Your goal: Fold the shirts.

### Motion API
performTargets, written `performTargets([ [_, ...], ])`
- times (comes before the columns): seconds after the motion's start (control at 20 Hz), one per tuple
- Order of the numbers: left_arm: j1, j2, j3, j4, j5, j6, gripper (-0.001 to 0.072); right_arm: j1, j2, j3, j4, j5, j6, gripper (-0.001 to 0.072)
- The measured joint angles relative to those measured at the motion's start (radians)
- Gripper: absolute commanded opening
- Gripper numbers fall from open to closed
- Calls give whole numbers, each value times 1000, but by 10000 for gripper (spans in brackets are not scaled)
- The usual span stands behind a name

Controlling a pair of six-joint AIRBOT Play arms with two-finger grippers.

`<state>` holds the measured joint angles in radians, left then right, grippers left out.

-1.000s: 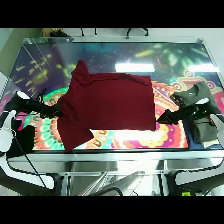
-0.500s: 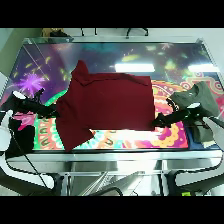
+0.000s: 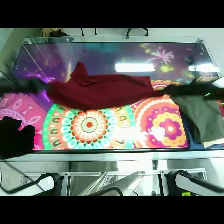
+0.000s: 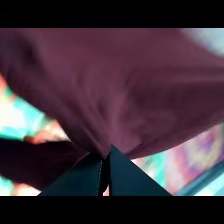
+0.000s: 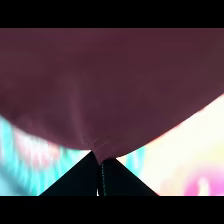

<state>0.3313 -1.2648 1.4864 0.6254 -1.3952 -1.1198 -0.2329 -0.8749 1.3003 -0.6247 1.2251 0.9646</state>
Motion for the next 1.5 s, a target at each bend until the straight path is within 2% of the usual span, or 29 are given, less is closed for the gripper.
performTargets([
  [0.2, 72, 229, 397, -209, 111, -25, 14, 1, 180, 332, 23, -173, 0, 19],
  [0.4, 253, 407, 674, -193, 263, -71, 14, 2, 244, 562, 24, -255, 0, 18],
  [0.6, 353, 515, 581, -135, 296, -91, 14, 2, 198, 634, -6, -236, 11, 17],
  [0.8, 370, 507, 303, -208, 248, -5, 13, 4, 4, 634, -42, -106, 92, 17],
  [0.9, 327, 447, 163, -227, 220, 38, 14, 16, -116, 592, -50, -56, 117, 17],
  [1.0, 227, 354, 46, -183, 215, 68, 14, 35, -231, 524, -59, -46, 124, 17],
  [1.2, -25, 68, -82, 30, 314, 85, 14, 75, -472, 406, -71, -119, 91, 17],
  [1.35, -143, -216, -38, 153, 362, 64, 14, 96, -652, 375, -71, -216, 60, 17],
  [1.5, -193, -491, 128, 207, 366, 2, 14, 106, -778, 391, -68, -322, 28, 17],
])
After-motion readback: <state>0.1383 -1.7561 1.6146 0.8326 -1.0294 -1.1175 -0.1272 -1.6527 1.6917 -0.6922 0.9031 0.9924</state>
